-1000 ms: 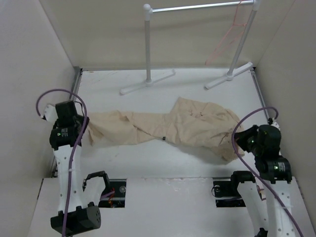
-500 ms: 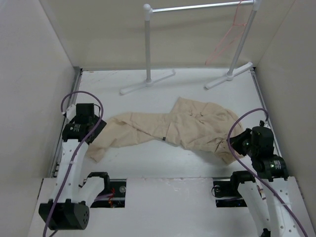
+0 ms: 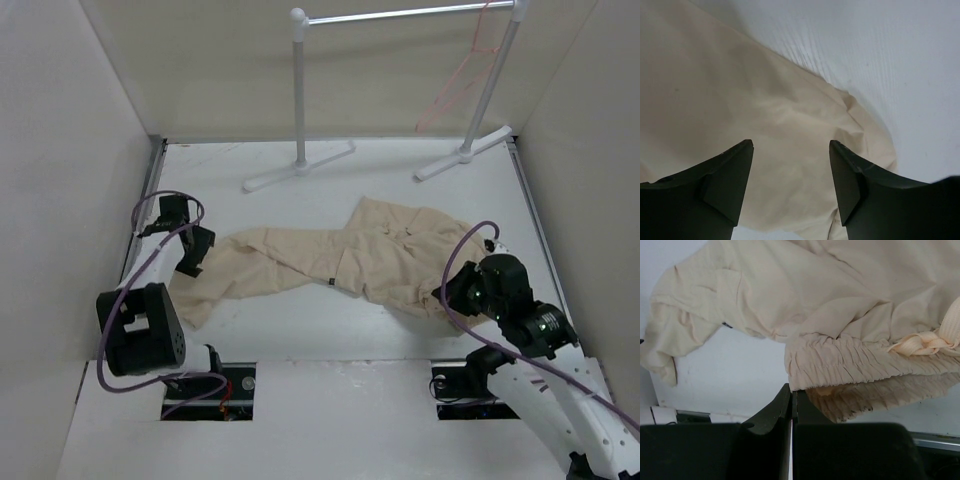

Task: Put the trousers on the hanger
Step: Flatten out the trousers at the center of the board.

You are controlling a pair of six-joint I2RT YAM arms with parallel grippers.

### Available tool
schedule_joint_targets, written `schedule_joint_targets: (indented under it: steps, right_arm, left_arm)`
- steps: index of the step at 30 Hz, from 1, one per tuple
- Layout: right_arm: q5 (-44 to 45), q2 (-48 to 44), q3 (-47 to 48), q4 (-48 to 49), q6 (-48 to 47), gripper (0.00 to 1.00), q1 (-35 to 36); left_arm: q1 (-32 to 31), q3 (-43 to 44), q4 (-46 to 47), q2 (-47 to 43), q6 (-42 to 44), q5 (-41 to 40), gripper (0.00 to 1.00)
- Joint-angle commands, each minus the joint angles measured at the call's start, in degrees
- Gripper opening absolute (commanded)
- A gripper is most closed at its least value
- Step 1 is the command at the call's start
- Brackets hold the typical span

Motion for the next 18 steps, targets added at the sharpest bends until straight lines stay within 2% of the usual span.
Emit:
schedule_joint_targets:
  steps: [1,3,8,10,11,12,13,14,18]
  right_arm:
    - [1.17,0.51,0.35,4.24,0.49,0.02,2.16]
    - [1.08,0.69,0.61,4.59,0.58,0.02,2.87]
    - [0.38,1.3,0.97,5.12,0.58,0.02,3.31]
    - [0.38,1.48,0.97,5.21,0.75,0.02,3.57]
    - [0.38,1.66,0.97,5.38,0.75,0.02,3.58]
    - [0.55,1.75,0.97,5.56,0.75,0.02,3.66]
    - [0.81,2.01,1.05,5.82,0.75,0.02,3.66]
    - [0.99,2.53,1.31,6.26,0.58,0.02,3.66]
    - [0.38,7.62,6.05,10.82,-0.91,0.01,0.42]
  left_arm:
    - [0.85,0.45,3.48,5.08,-2.17,1.84,0.62]
    - [1.02,1.15,3.66,9.21,-2.17,2.19,0.64]
    - [1.64,1.86,6.64,15.37,-2.43,1.23,0.62]
    - [2.08,2.29,7.44,17.13,-2.78,1.05,0.52]
    - [2.08,2.65,8.05,17.66,-2.78,1.14,0.43]
    - [2.08,3.26,8.58,17.93,-2.7,1.49,0.26]
    - [1.99,4.31,8.67,18.02,-2.7,1.84,0.14]
    - [1.91,5.71,8.41,17.85,-2.61,2.19,0.08]
    - [1.12,15.71,5.52,14.34,-2.52,2.9,0.01]
